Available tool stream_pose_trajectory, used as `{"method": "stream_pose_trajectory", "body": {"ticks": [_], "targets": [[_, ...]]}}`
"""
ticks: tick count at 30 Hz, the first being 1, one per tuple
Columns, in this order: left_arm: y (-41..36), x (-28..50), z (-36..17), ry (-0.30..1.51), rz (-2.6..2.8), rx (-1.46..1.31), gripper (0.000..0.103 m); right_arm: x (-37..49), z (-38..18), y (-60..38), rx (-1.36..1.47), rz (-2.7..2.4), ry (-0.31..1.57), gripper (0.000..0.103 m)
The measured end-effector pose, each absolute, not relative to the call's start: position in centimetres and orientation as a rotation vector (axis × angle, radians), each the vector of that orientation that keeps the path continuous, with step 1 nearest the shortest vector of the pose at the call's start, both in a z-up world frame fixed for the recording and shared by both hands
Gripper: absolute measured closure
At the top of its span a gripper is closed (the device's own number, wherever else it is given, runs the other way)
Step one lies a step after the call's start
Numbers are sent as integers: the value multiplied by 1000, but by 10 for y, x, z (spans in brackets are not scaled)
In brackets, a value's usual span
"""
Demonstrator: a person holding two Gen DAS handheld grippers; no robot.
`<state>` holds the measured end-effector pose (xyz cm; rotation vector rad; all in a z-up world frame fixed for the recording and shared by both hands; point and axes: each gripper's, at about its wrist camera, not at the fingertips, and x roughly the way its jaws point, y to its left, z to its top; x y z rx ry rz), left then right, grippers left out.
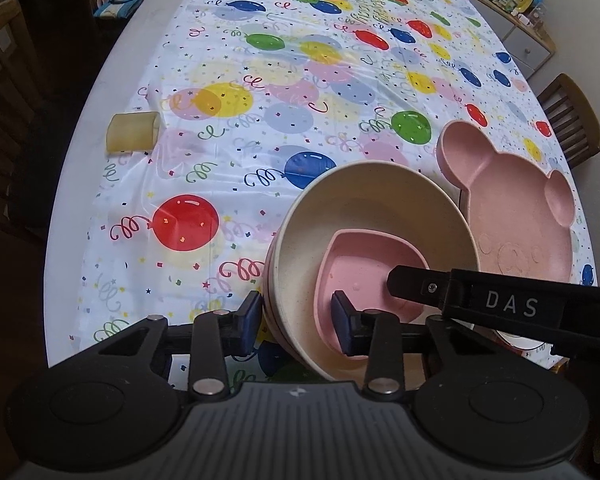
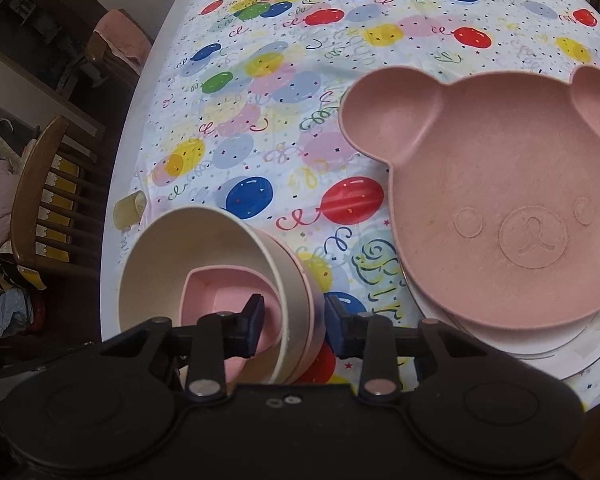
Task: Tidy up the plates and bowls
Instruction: 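Carry the bowl stack with both grippers onto the pink bear plate center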
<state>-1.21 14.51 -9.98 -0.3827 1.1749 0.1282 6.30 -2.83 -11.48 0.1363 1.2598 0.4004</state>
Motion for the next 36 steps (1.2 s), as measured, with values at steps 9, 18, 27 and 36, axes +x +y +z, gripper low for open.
{"method": "stream_pose_trajectory", "body": {"ticks": [9, 18, 27, 36], "targets": [[139, -13, -96, 1184, 124, -368, 68, 60, -112, -28, 121, 382, 1252, 76], [130, -15, -79, 1164, 110, -344, 68, 54, -102, -34, 117, 362, 1234, 78], [112, -13, -52, 1123, 64, -286, 68, 48, -80, -47, 132, 352, 1176, 79], [85, -1, -20, 1071, -6, -221, 68, 44, -48, -69, 159, 315, 1109, 79]]}}
